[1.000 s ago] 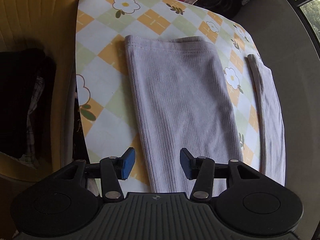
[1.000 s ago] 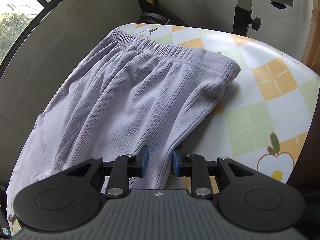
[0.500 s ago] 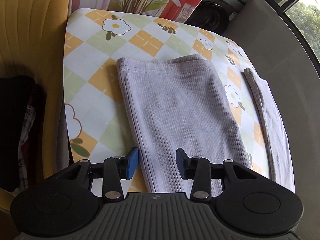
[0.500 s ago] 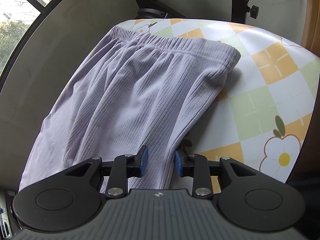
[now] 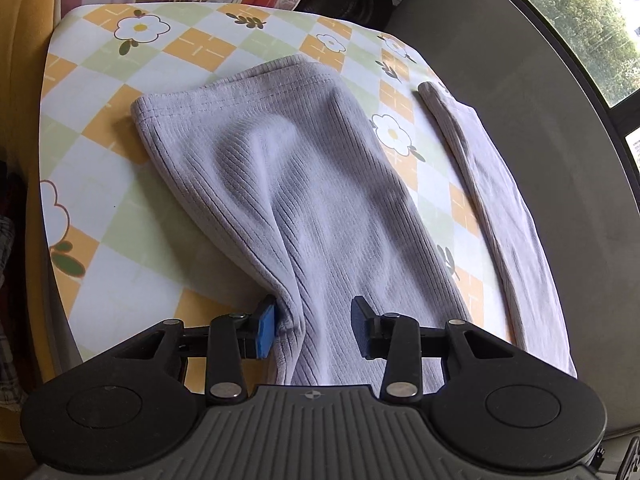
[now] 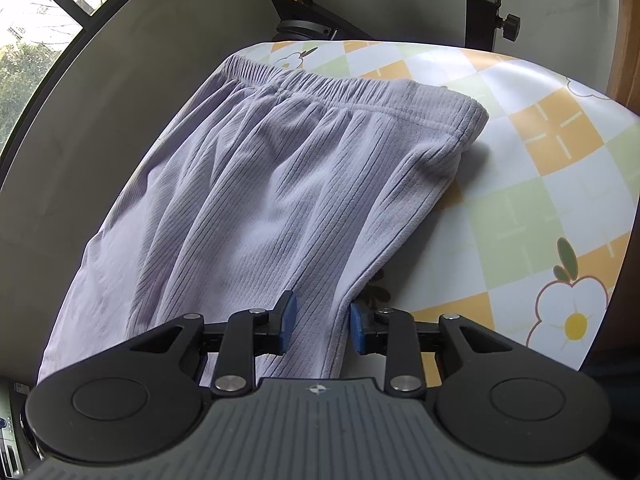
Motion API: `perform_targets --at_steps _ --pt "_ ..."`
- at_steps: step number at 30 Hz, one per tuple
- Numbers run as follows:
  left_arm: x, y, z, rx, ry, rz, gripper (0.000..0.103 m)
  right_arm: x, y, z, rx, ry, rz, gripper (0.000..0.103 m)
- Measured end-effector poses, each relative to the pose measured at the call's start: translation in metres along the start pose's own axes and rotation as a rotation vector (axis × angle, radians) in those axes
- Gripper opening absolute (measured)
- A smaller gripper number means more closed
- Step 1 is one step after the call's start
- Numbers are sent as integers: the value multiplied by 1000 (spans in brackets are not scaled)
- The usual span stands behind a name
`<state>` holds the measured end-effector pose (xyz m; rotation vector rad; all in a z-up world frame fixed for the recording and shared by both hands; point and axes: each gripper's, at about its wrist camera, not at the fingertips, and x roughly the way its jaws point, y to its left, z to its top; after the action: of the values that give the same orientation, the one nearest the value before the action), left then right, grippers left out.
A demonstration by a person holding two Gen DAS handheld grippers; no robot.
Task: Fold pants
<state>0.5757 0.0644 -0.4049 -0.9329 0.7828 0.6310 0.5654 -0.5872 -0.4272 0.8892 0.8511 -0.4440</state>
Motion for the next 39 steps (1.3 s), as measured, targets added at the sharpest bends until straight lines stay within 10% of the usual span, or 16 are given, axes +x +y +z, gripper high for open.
perform_targets --at_steps 4,20,26,39 --pt "10 -5 11 -11 0 34 17 1 -5 5 41 -30 -3 31" --pt "-33 -107 20 167 -119 -74 12 6 -40 29 255 -205 36 28" --pt "-51 -152 16 200 -147 -153 12 -11 -33 52 318 -224 146 9" --pt "-137 -205 58 138 -358 -442 2 -97 69 128 175 -432 494 6"
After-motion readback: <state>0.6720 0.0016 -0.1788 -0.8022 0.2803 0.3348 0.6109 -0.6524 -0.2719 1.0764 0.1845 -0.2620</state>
